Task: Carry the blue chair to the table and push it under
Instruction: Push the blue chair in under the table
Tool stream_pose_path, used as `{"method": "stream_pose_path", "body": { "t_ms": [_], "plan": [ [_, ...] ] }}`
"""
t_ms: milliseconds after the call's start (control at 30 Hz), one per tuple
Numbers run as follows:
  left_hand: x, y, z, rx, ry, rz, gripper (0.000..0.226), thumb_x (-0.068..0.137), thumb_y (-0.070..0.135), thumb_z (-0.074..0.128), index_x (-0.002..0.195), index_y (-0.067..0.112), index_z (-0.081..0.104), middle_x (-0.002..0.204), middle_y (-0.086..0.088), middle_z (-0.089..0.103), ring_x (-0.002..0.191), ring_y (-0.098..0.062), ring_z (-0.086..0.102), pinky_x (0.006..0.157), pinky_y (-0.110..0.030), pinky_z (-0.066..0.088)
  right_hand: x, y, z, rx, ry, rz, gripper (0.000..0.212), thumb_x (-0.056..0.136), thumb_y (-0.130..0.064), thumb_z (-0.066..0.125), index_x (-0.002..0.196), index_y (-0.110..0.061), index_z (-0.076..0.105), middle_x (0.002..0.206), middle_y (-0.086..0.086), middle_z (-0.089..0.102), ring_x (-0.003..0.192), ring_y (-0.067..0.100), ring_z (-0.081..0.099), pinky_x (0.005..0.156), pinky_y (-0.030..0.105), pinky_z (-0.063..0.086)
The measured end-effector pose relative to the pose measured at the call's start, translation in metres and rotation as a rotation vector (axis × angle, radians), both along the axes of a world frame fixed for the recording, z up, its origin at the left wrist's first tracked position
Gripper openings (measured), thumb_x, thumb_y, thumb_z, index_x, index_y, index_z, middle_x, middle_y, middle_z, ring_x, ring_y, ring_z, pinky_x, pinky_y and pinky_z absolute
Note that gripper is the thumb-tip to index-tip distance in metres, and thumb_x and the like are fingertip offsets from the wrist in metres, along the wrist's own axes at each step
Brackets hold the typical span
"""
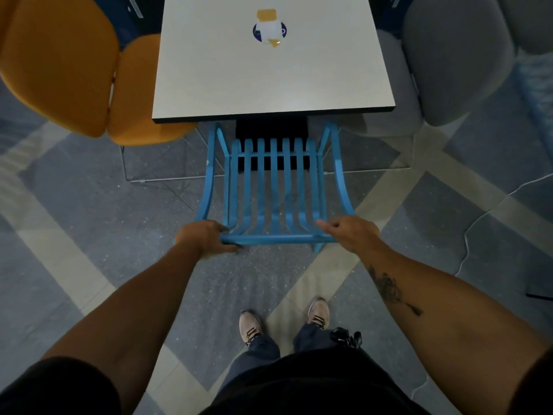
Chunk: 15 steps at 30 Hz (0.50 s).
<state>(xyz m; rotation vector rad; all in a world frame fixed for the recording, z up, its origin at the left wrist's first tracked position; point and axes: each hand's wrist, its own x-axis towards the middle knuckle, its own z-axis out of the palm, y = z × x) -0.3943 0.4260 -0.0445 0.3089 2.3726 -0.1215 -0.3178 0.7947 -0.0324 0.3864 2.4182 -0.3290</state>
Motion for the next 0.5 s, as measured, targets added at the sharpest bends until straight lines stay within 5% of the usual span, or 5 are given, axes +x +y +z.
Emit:
{"method": "stream_pose_path", "body": {
  "t_ms": [67,167,300,400,500],
  "plan": [
    [0.002,-0.015,0.003,0.036,0.023,0.164,0.088,0.072,0.101,0.049,0.127,0.037,0.072,0.12,0.006,0.074,0.111,-0.017,0.069,0.093,-0.039,0.059,0.006,0.009,-0.001,0.049,0.052,-0.225,0.082,0.092,-0.084,0.033,0.123,-0.019,0.074,0.116,0.006,0.073,0.105,0.028,0.068,0.088,0.039,0.053],
    [0.011,-0.038,-0.001,0.201,0.145,0.518,0.071,0.09,0.082,0.055,0.115,0.02,0.079,0.098,0.002,0.074,0.086,-0.016,0.069,0.074,-0.035,0.057,0.013,0.019,-0.005,-0.05,0.072,-0.734,0.05,0.098,-0.039,0.058,0.132,-0.004,0.065,0.125,0.017,0.068,0.11,0.036,0.068,0.082,0.041,0.056],
    [0.023,-0.047,-0.011,0.592,0.059,1.293,0.044,0.105,0.031,0.063,0.136,0.0,0.065,0.116,-0.017,0.07,0.105,-0.032,0.07,0.092,-0.048,0.063,0.014,0.016,-0.007,-0.663,0.196,-1.532,0.039,0.101,-0.003,0.057,0.138,0.009,0.055,0.128,0.025,0.06,0.12,0.043,0.066,0.093,0.053,0.06],
    [0.027,-0.03,-0.009,0.978,-0.12,1.84,0.033,0.109,0.014,0.057,0.137,-0.002,0.055,0.126,-0.024,0.063,0.114,-0.037,0.069,0.103,-0.053,0.06,0.012,0.017,-0.006,-0.819,0.195,-1.675,0.041,0.105,0.002,0.049,0.145,0.009,0.048,0.143,0.028,0.054,0.131,0.043,0.06,0.102,0.055,0.055],
    [0.022,-0.022,-0.009,1.124,-0.068,1.985,0.043,0.109,0.004,0.053,0.15,-0.007,0.046,0.137,-0.026,0.055,0.132,-0.041,0.063,0.103,-0.056,0.057,0.013,0.018,-0.005,-0.799,0.208,-1.662,0.042,0.106,0.002,0.051,0.147,0.007,0.047,0.15,0.026,0.052,0.133,0.041,0.059,0.104,0.052,0.054]
  ]
}}
